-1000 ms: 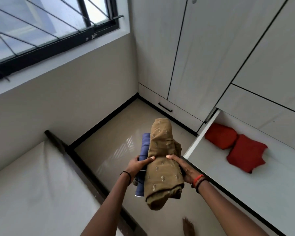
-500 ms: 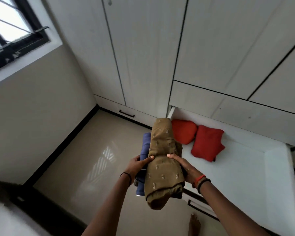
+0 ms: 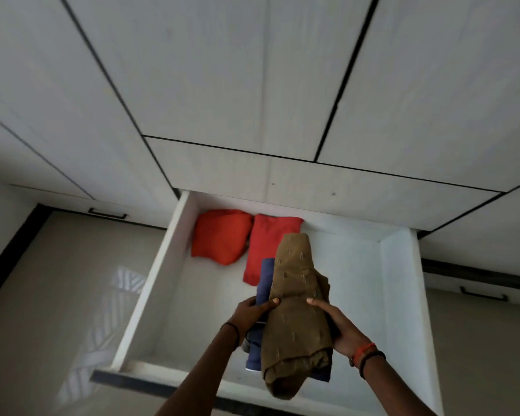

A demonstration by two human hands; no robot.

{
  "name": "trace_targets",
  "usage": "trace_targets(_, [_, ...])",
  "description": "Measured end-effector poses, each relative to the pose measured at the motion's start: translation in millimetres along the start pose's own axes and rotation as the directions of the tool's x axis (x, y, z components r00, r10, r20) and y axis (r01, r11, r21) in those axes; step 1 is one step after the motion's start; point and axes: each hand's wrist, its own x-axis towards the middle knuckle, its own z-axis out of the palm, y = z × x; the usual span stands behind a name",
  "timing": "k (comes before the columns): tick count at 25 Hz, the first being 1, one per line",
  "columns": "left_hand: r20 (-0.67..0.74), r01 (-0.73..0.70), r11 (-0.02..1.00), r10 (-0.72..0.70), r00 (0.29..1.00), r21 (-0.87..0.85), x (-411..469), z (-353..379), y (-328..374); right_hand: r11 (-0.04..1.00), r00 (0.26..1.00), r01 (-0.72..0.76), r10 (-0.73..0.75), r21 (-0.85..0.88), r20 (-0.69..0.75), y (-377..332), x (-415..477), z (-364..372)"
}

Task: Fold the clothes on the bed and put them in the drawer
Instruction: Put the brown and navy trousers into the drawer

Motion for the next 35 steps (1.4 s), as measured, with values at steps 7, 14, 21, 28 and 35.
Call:
trace_targets(7, [-0.017,0.064,0.998,-0.064,0.998,0.017,115.1,74.2,13.3,0.996,0.994,0.032,-0.023,0.083,-0.108,-26.0,61.6,-82.1])
trace_targets(14, [0.023,-0.008,1.000,0.008,1.000,-0.017,210.2,115.2,49.3,0.992,0.979,0.122,-0.122,-0.013,-0.163,-78.4,148.0,-144.4])
trace_targets(21, [-0.053,0.065,0.950,-0.051,0.997,0.305,210.3,147.7,-0.2,0.631,0.746,0.055,-0.541,-0.774,-0.388,-64.6,169.8,-145.2])
trace_targets(28, [0.072,-0.238,0.497,0.330,0.941,0.835,215.6,160.7,-17.0,-0.117,0.781,0.023,-0.618,-0.993,0.091,-77.2,193.0,-121.2])
trace_targets(35, [0.135,-0.199,0.525,0.157,0.978,0.827,240.2,152.1,-2.0,-0.080,0.928,-0.048,-0.372,-0.996,-0.015,-94.8,217.8,-132.0])
